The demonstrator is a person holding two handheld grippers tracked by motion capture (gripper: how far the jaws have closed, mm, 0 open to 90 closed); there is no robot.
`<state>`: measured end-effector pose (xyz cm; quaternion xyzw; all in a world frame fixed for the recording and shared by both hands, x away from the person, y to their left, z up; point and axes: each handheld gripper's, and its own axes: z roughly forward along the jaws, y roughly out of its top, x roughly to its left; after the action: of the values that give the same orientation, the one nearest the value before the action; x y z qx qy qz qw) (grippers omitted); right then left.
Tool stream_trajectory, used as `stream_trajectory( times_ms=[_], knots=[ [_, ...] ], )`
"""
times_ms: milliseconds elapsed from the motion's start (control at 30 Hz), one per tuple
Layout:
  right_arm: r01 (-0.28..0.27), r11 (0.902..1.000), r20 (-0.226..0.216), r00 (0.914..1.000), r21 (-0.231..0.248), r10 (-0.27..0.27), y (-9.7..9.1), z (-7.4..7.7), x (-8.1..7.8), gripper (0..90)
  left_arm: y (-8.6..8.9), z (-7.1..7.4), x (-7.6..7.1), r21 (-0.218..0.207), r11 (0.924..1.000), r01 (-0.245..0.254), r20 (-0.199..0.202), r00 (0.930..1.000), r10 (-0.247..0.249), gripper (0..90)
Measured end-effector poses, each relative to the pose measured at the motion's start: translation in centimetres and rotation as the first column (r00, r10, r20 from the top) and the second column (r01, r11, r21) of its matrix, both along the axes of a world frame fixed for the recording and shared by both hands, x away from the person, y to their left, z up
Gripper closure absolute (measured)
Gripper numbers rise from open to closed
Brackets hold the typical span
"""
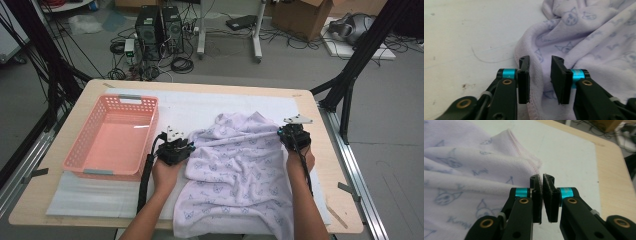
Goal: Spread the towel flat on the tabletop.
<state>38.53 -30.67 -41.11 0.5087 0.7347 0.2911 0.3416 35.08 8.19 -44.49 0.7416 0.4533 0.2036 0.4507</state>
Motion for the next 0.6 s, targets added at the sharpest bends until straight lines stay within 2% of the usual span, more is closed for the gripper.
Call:
stream_trajectory(
  times_ms=[33,100,167,233,300,333,367,433,467,533,600],
  knots=[
    [-0.01,0.9998,0.011,0.9999,0.015,0.01,-0.1,0.1,-0.2,80.8,0.0,0.2,-0.2,0.006,1.0,0.004,0.019,0.9998,-0.004,64.2],
    [-0.012,0.9983,0.037,0.9993,0.057,0.01,-0.6,0.5,-0.7,77.2,0.3,0.7,-0.5,-0.009,0.9999,0.01,0.038,0.9992,-0.01,57.5],
    [-0.039,0.9919,0.032,0.9989,0.121,0.035,-1.2,0.9,-1.3,74.2,0.6,1.1,-0.7,-0.009,1.0,0.002,0.06,0.9982,-0.002,53.1],
    [-0.056,0.9917,0.033,0.998,0.115,0.053,-1.7,1.0,-2.0,74.7,0.8,0.9,-0.5,-0.017,0.9998,0.01,0.053,0.9985,-0.009,51.1],
    [-0.081,0.9847,0.002,0.9967,0.154,0.081,-2.4,0.7,-2.7,73.5,0.7,0.6,-0.3,-0.019,0.9993,0.032,0.035,0.9989,-0.032,50.1],
    [-0.09,0.9832,-0.009,0.9956,0.159,0.093,-2.6,0.5,-3.0,71.7,0.6,0.3,-0.1,-0.023,0.9989,0.042,0.021,0.9989,-0.041,49.1],
    [-0.106,0.9774,-0.02,0.9935,0.183,0.112,-2.8,0.2,-3.4,69.0,0.5,0.1,0.1,-0.028,0.9983,0.052,0.001,0.9987,-0.052,46.5],
    [-0.147,0.9664,-0.041,0.9864,0.211,0.159,-3.1,-0.4,-4.1,60.5,0.4,-0.4,0.5,-0.041,0.9971,0.063,-0.036,0.9973,-0.065,45.0],
    [-0.165,0.959,-0.059,0.9814,0.231,0.183,-3.2,-0.7,-4.4,59.2,0.3,-0.6,0.7,-0.044,0.9972,0.061,-0.055,0.9965,-0.063,45.0],
    [-0.18,0.9546,-0.101,0.9728,0.238,0.208,-3.0,-1.7,-4.9,54.7,0.1,-0.7,1.0,-0.029,0.9974,0.065,-0.092,0.9934,-0.068,44.6],
    [-0.212,0.9475,-0.133,0.9595,0.239,0.248,-2.5,-2.6,-5.1,53.7,-0.4,-0.7,1.1,0.018,0.9962,0.086,-0.104,0.9911,-0.083,48.2]
  ],
)
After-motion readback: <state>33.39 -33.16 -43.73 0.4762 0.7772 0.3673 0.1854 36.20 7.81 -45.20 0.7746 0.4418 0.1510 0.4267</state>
